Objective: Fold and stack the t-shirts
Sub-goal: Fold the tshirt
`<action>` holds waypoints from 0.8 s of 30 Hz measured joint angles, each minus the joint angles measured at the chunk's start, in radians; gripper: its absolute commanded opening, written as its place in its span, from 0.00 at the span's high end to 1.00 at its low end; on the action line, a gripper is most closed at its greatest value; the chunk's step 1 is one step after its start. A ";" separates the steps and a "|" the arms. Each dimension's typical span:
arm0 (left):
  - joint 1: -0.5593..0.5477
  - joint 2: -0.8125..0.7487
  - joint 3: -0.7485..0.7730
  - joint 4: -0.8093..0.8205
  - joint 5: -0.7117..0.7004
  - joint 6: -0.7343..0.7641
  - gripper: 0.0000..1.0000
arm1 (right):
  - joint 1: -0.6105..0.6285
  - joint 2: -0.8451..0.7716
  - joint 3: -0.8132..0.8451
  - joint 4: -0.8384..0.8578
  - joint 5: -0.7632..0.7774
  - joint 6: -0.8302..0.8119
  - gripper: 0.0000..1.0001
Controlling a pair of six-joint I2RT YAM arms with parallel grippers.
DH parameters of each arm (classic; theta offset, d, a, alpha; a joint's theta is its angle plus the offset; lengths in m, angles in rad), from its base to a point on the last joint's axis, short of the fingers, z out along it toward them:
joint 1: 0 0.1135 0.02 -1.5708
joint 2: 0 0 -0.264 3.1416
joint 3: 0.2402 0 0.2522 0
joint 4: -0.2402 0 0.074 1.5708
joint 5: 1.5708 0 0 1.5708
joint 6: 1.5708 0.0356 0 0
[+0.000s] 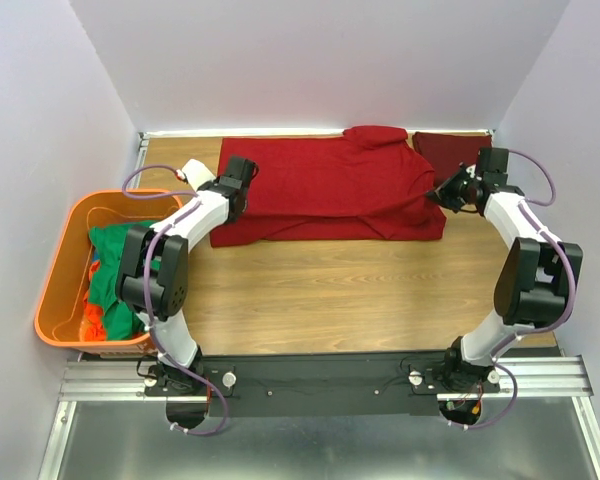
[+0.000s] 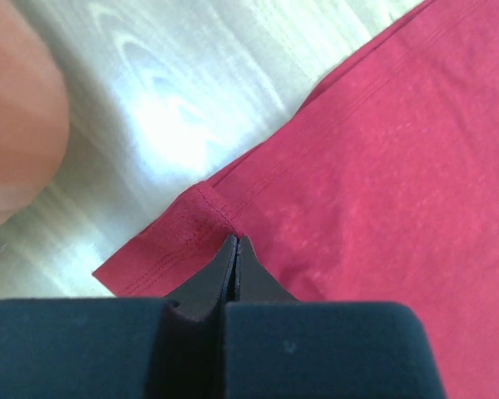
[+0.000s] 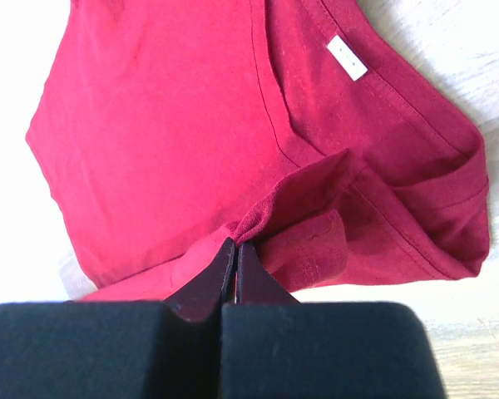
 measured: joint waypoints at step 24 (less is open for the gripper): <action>0.054 0.187 0.194 0.019 0.061 0.120 1.00 | 0.000 0.156 0.108 0.003 0.011 0.003 0.99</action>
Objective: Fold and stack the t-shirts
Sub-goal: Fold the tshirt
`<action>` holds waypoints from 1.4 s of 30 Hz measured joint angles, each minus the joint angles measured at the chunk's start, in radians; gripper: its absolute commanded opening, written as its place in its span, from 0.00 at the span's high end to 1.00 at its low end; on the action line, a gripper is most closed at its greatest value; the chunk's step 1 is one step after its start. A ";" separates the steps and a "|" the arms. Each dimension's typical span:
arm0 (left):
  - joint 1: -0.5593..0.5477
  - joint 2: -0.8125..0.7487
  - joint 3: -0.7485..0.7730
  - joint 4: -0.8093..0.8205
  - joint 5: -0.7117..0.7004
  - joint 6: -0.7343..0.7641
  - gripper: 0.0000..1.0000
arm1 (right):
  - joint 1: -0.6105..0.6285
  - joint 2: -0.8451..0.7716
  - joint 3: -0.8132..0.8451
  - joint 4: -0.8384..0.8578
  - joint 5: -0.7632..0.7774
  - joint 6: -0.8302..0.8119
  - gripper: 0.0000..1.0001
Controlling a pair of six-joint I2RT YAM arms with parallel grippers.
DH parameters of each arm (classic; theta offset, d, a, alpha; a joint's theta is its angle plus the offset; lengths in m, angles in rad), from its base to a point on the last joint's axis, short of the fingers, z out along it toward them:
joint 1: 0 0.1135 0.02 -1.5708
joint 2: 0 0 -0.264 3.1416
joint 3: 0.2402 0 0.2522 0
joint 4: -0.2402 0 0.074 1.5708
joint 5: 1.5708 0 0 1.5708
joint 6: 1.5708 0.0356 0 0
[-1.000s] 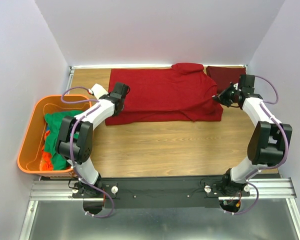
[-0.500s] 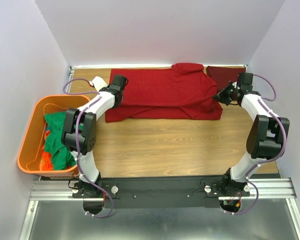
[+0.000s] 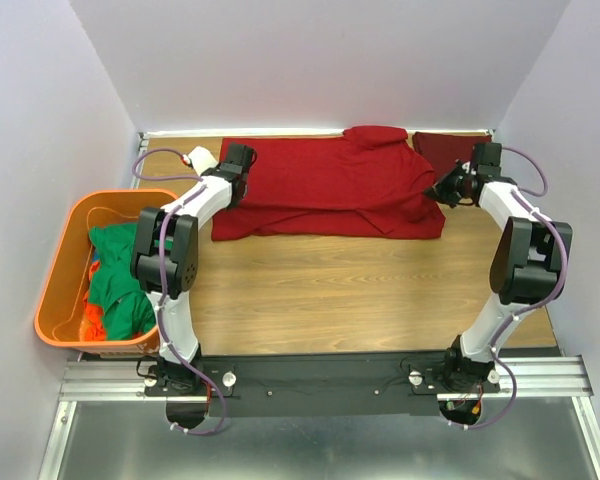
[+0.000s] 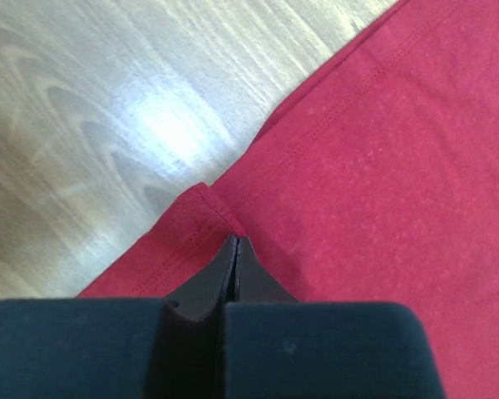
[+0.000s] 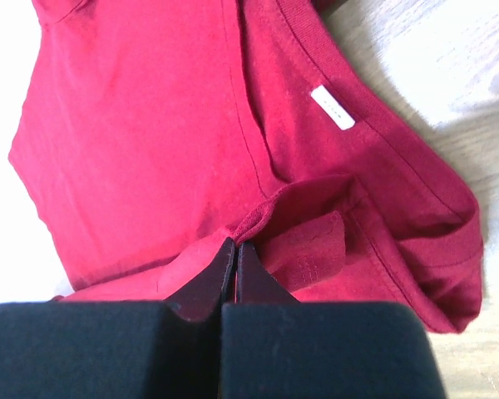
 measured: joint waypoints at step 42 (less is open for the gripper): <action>-0.021 -0.384 -0.533 0.291 0.103 0.097 0.44 | 0.000 -0.156 -0.354 0.061 0.251 -0.011 0.46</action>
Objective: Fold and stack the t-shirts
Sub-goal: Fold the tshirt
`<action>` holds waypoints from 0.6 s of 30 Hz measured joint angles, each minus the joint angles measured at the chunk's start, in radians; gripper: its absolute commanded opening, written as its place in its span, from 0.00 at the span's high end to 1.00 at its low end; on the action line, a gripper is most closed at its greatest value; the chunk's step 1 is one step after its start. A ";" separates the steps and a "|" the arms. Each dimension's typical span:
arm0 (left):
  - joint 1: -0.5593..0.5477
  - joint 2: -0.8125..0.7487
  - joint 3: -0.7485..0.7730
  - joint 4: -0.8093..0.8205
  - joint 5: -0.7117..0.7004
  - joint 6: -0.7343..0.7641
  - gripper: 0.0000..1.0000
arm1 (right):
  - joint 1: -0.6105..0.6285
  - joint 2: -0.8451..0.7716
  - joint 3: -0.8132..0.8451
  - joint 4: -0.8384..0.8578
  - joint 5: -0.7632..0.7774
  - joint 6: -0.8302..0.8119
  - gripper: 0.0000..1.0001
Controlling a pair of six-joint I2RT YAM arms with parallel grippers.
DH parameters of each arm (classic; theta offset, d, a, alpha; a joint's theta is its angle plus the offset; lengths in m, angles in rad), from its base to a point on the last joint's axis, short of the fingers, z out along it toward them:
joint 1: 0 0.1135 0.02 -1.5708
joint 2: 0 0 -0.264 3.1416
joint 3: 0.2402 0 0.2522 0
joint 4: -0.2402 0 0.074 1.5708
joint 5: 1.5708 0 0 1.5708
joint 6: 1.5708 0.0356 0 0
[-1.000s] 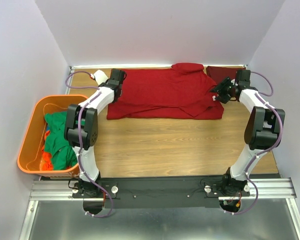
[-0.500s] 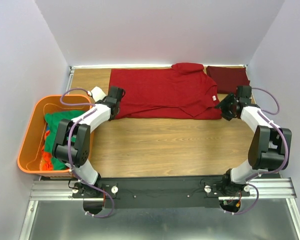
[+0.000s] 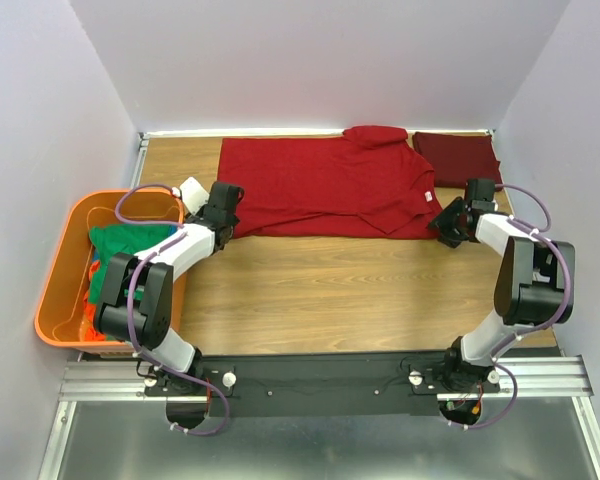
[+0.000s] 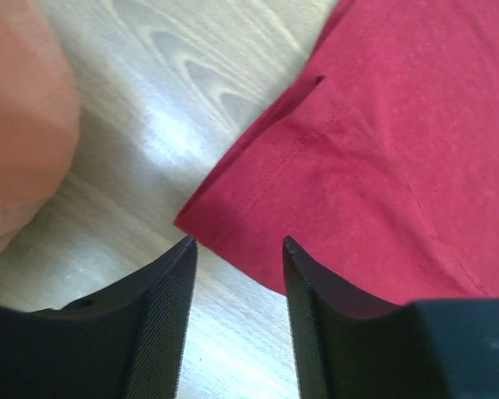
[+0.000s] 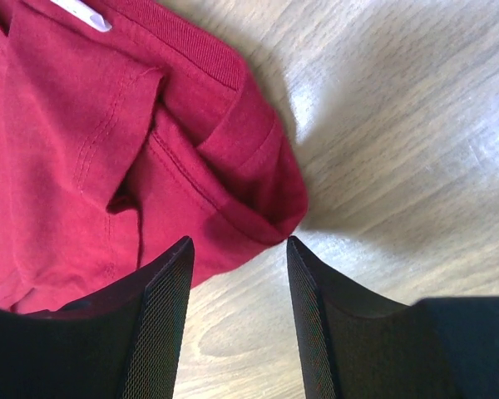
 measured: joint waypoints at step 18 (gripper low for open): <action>0.027 0.006 -0.061 0.146 0.098 0.058 0.45 | -0.009 -0.004 0.000 0.034 0.099 -0.011 0.92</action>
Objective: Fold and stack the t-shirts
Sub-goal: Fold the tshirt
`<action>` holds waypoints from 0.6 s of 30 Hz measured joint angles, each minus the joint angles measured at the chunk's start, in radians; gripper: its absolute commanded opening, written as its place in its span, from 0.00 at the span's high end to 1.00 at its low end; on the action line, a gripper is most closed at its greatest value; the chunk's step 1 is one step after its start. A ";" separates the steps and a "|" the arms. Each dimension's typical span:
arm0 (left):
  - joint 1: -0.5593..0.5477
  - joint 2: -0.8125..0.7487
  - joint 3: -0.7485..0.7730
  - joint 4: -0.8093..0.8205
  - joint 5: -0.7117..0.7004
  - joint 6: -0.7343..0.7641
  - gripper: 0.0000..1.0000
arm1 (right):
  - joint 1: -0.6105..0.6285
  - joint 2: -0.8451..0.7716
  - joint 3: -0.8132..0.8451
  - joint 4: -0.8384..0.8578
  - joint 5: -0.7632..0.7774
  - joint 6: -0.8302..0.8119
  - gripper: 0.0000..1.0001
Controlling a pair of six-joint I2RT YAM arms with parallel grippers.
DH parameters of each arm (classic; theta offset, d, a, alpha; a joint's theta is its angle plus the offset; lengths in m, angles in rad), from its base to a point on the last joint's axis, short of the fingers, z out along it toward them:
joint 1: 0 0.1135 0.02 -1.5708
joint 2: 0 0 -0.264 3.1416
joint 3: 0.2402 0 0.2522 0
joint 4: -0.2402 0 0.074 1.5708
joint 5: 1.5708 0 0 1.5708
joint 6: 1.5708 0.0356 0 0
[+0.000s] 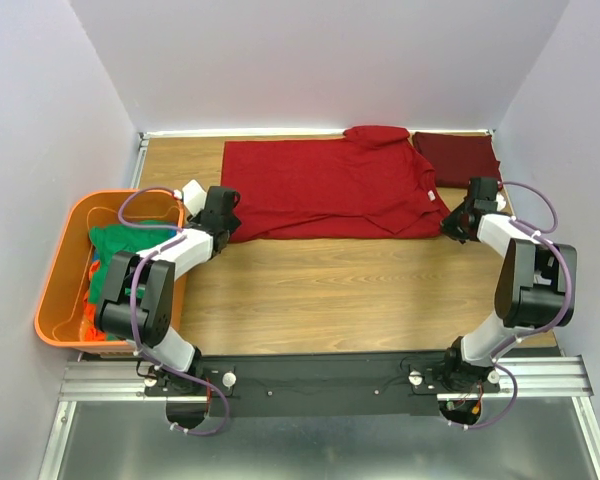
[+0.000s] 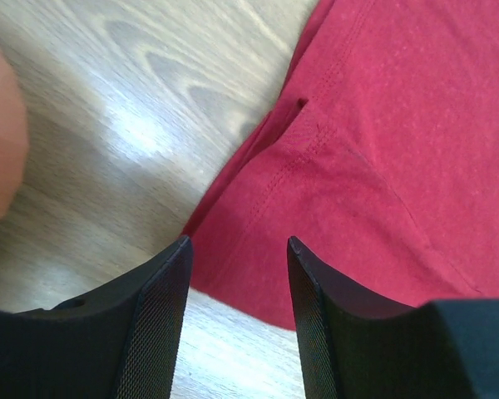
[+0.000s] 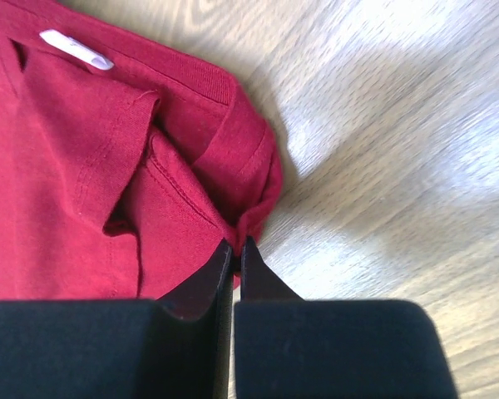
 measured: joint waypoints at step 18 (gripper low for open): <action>-0.023 0.013 -0.056 0.030 0.027 -0.009 0.60 | -0.005 -0.011 0.007 -0.005 0.011 -0.018 0.92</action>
